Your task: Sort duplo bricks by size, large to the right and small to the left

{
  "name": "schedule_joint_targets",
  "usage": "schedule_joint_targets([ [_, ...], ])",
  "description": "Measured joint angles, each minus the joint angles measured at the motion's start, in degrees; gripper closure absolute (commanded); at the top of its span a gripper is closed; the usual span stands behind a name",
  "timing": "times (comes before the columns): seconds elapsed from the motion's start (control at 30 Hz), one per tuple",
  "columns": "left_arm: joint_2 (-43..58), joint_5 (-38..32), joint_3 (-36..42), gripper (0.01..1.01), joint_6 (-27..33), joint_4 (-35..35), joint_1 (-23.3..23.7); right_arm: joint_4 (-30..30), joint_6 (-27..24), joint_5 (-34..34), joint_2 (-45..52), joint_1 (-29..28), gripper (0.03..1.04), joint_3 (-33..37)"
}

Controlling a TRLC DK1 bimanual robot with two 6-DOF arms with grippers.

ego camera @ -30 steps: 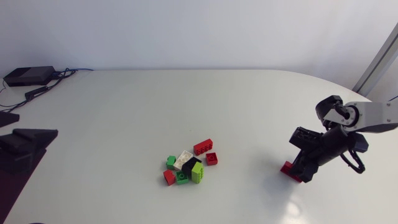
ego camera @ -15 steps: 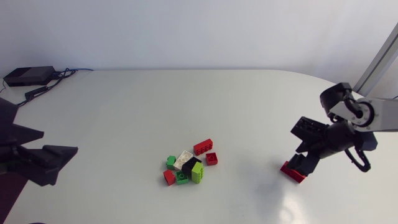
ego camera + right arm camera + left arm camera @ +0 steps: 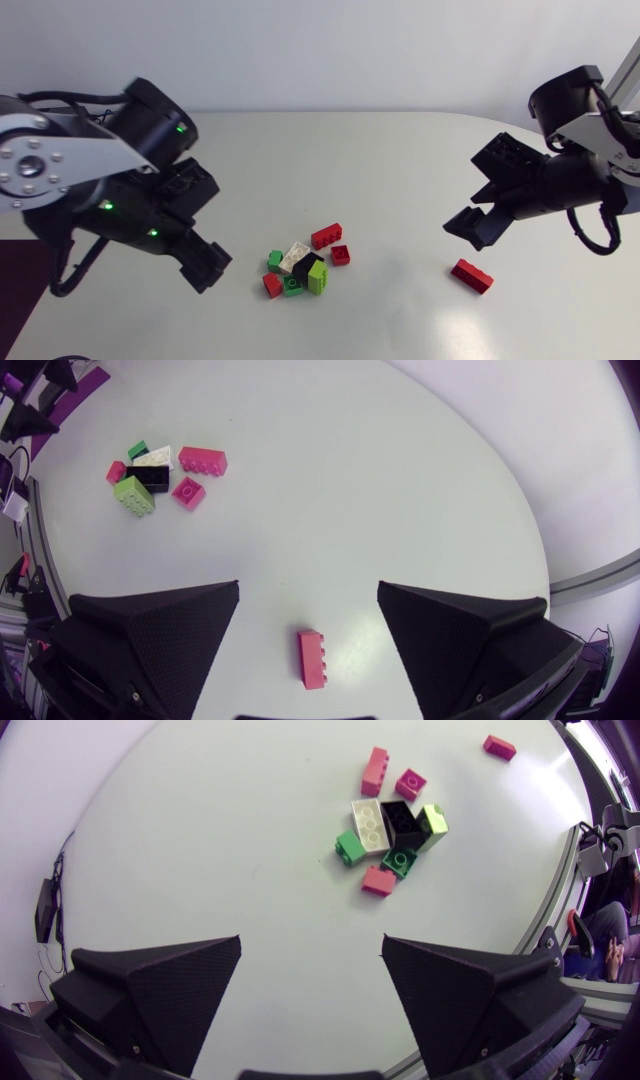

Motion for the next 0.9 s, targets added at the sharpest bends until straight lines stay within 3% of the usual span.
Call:
schedule_joint_targets([
  [0.2,4.9,6.2,0.0,0.049,1.5,5.0,-0.1,0.0,3.5,-0.4,-3.8,2.0,0.06,-1.8],
  [0.4,9.9,7.3,-1.5,0.048,1.2,13.2,-3.3,0.1,5.7,-0.3,-4.3,2.8,0.06,-2.4],
  [0.9,17.0,7.5,-7.0,0.046,3.1,18.1,-7.1,4.8,7.5,-0.3,-2.7,-0.7,0.06,-5.1],
])
